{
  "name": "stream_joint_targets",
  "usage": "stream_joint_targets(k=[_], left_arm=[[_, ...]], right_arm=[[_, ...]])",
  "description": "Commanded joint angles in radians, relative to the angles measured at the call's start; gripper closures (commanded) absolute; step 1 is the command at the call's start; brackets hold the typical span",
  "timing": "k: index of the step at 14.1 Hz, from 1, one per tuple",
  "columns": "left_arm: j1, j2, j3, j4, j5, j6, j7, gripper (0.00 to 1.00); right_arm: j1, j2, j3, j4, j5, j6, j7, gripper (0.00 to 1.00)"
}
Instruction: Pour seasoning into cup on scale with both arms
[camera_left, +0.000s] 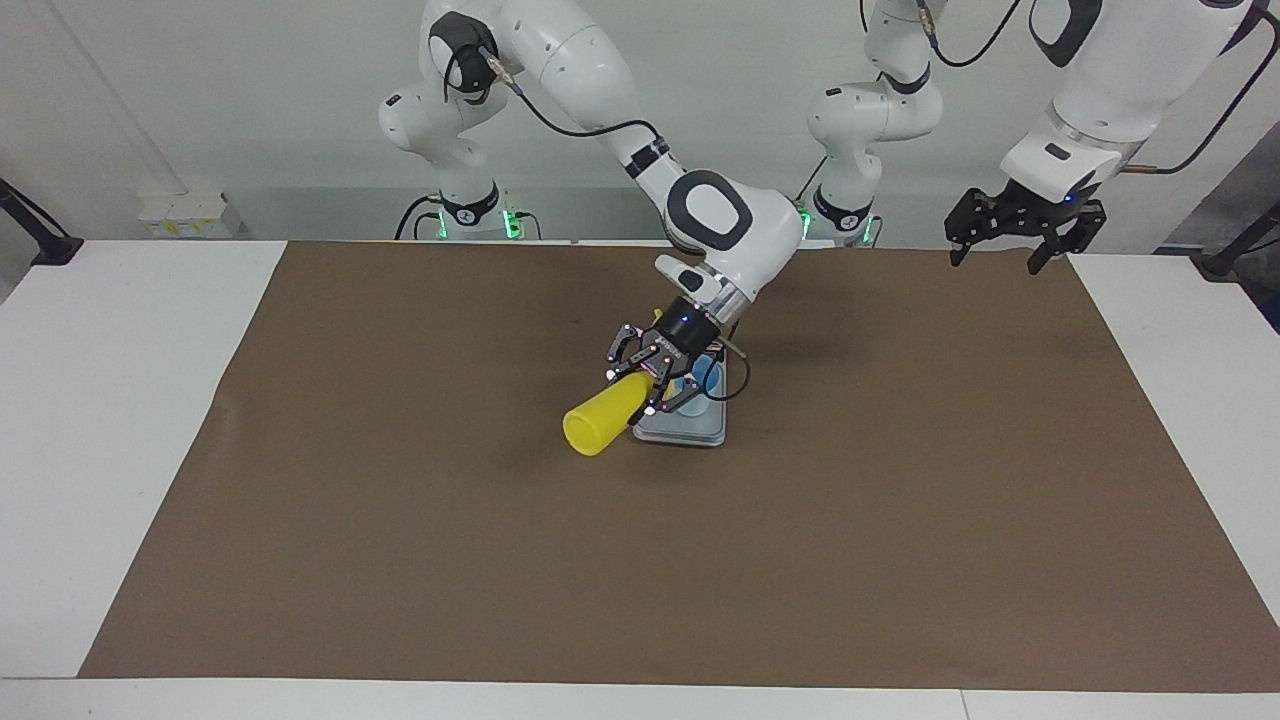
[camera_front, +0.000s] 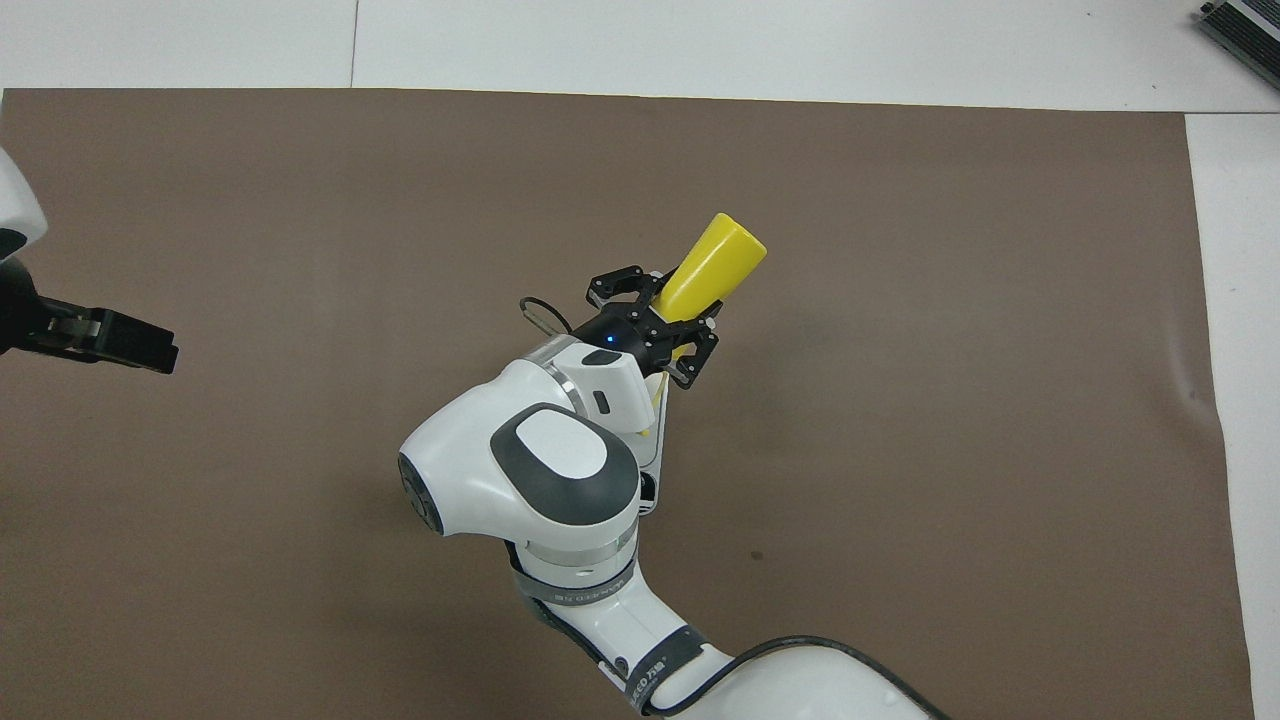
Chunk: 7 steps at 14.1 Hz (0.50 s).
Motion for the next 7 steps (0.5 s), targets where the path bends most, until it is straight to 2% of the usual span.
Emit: stream_joint_targets(k=[1, 7], left_arm=[[0.014, -0.016, -0.005, -0.015, 0.019, -0.003, 0.02, 0.0], [0.004, -0.022, -0.007, -0.018, 0.048, -0.011, 0.006, 0.0]], right_arm=[[-0.005, -0.042, 0.01, -0.04, -0.028, 0.017, -0.012, 1.0], [-0.013, -0.039, 0.01, -0.033, -0.026, 0.04, 0.036, 1.0]])
